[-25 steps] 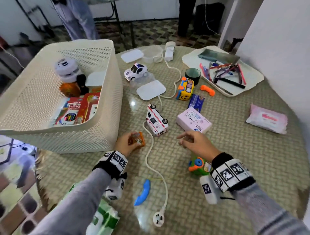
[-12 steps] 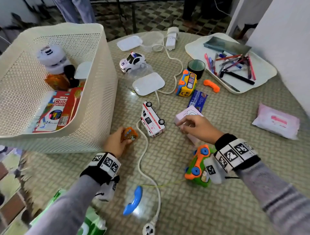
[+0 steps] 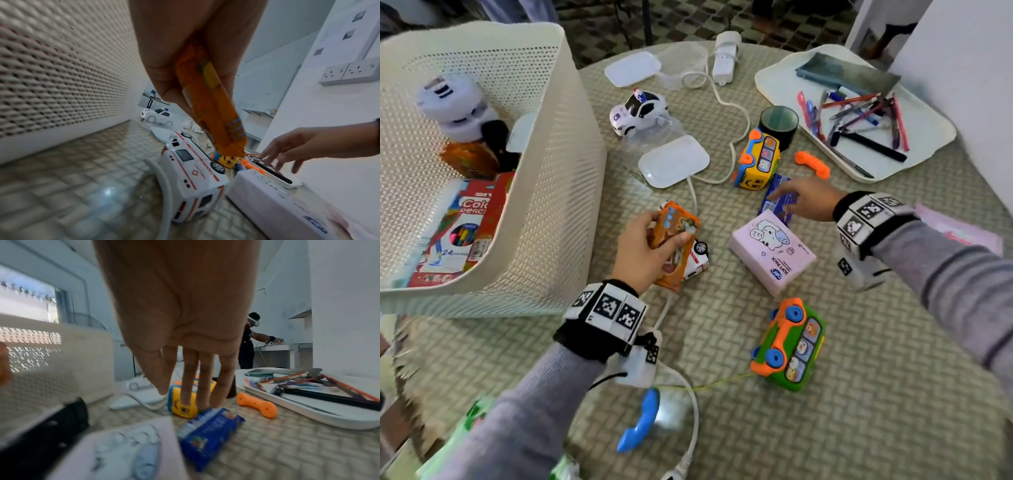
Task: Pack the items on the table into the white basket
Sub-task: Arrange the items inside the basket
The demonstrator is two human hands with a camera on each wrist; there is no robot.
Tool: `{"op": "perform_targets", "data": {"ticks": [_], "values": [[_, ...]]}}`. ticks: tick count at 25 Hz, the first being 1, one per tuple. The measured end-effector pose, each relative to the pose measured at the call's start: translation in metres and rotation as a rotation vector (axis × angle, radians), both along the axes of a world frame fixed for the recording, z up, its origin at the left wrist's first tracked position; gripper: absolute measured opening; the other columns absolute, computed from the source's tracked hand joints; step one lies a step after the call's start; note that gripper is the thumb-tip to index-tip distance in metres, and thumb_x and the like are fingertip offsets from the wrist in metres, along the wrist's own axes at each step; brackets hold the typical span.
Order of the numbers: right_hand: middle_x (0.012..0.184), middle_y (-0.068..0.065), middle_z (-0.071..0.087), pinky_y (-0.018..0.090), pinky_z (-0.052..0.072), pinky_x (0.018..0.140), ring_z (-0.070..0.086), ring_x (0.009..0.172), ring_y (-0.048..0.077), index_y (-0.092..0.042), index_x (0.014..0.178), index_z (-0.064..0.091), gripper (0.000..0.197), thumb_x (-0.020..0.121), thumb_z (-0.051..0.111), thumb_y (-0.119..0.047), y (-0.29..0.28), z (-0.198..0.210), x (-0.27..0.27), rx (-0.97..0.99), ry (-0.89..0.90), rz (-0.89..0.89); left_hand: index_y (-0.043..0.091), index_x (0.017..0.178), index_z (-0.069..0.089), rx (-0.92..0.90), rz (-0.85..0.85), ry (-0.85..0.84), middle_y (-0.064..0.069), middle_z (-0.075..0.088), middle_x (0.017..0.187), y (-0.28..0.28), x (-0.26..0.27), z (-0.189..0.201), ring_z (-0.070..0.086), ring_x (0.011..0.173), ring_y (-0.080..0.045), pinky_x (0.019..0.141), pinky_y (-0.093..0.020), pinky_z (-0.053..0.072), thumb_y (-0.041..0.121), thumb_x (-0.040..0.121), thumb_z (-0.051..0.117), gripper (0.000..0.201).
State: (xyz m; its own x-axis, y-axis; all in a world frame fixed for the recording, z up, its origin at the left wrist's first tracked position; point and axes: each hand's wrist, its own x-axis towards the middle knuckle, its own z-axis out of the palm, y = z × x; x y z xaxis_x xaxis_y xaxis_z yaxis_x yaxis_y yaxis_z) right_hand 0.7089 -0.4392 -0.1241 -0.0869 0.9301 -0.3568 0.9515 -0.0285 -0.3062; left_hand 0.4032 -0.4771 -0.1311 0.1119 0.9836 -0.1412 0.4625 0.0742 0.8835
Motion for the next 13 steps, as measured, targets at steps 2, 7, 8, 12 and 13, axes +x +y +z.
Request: {"op": "perform_targets", "data": {"ticks": [2,7,8,12,13], "values": [[0.136,0.010,0.053,0.035,0.037,0.099,0.047,0.124,0.028,-0.016,0.132,0.055,0.045,0.089,0.059,-0.005,0.017,-0.017,0.007,-0.037,-0.070,0.072,0.012,0.114,0.058,-0.024,-0.007,-0.022,-0.005,0.069,0.101,0.002,0.012,-0.002,0.067,0.091,-0.017,0.084,-0.041,0.055,0.035,0.074,0.079,0.050],[0.146,0.008,0.037,0.046,0.038,0.102,0.036,0.130,0.032,-0.025,0.137,0.048,0.063,0.080,0.069,-0.009,0.041,-0.045,0.015,-0.062,-0.258,0.234,0.012,0.118,0.057,-0.059,0.014,-0.052,-0.006,0.068,0.105,0.013,0.030,-0.008,0.067,0.094,-0.019,0.085,-0.046,0.055,0.035,0.072,0.081,0.056],[0.145,0.006,0.036,0.046,0.037,0.100,0.036,0.129,0.033,-0.028,0.136,0.048,0.065,0.078,0.073,-0.013,0.042,-0.046,0.015,-0.050,-0.282,0.217,0.012,0.118,0.058,-0.063,0.017,-0.053,-0.007,0.068,0.105,0.014,0.031,-0.009,0.067,0.094,-0.020,0.085,-0.046,0.055,0.036,0.072,0.081,0.057],[0.129,0.012,0.047,0.045,0.030,0.099,0.035,0.124,0.034,-0.025,0.123,0.055,0.061,0.070,0.079,-0.043,0.038,-0.050,0.027,0.020,-0.347,0.025,0.013,0.113,0.057,-0.106,0.014,-0.054,-0.006,0.070,0.102,0.010,0.038,-0.013,0.068,0.091,-0.018,0.081,-0.041,0.057,0.032,0.074,0.080,0.048],[0.124,0.013,0.051,0.046,0.028,0.100,0.038,0.122,0.034,-0.022,0.117,0.055,0.061,0.067,0.079,-0.047,0.034,-0.052,0.031,0.029,-0.307,-0.047,0.015,0.111,0.056,-0.119,0.020,-0.065,-0.006,0.070,0.101,0.008,0.040,-0.013,0.068,0.090,-0.017,0.080,-0.039,0.057,0.029,0.075,0.079,0.045]]}}
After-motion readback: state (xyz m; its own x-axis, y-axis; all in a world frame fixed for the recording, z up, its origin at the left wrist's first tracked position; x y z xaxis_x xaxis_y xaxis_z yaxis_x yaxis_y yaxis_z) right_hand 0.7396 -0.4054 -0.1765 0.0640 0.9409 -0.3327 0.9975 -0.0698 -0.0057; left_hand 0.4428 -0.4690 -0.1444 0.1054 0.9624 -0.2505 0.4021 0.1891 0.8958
